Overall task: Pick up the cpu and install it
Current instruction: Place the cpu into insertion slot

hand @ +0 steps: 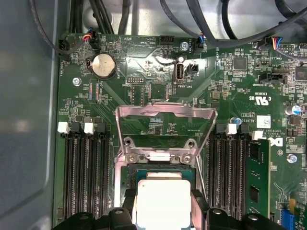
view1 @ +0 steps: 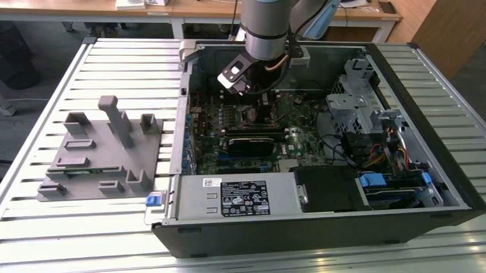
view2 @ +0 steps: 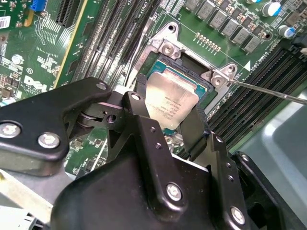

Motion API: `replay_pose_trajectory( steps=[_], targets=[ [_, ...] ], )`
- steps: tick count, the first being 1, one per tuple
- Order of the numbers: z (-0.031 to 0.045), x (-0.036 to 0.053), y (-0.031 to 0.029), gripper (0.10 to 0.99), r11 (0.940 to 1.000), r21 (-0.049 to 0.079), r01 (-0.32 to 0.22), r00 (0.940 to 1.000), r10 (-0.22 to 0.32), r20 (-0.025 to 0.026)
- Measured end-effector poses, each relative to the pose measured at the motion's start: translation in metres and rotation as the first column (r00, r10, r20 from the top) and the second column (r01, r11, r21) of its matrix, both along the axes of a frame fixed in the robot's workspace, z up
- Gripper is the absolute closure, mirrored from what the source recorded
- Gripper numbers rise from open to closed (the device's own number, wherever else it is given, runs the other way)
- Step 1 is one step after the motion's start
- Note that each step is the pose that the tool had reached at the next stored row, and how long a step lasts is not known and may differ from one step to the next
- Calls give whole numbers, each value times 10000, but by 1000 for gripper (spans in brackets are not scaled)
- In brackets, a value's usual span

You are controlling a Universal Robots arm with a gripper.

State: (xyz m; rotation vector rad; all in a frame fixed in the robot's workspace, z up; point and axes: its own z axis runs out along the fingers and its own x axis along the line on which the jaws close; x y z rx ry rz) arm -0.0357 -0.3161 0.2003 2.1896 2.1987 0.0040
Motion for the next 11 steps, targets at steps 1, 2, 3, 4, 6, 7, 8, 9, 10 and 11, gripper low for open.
replay_pose_trajectory(
  steps=[1,2,3,4,6,7,8,9,10,11],
  targets=[
    [-3,0,2,553,10000,-3,-1,10000,1,-1],
    [-7,0,5,553,10000,-5,0,10000,0,-2],
    [-12,0,9,553,10000,-5,0,10000,0,-1],
    [-16,0,12,553,10000,-6,0,10000,0,-2],
    [-26,0,17,553,10000,-6,-1,10000,1,-2],
    [-30,0,18,553,10000,-7,-1,10000,1,-3],
    [-35,0,20,553,10000,-7,-1,10000,1,-3],
    [-41,0,21,553,10000,-7,-1,10000,1,-3],
    [-46,0,22,553,10000,-7,-1,10000,1,-3],
    [-51,0,22,553,10000,-7,-1,10000,1,-4]
  ],
)
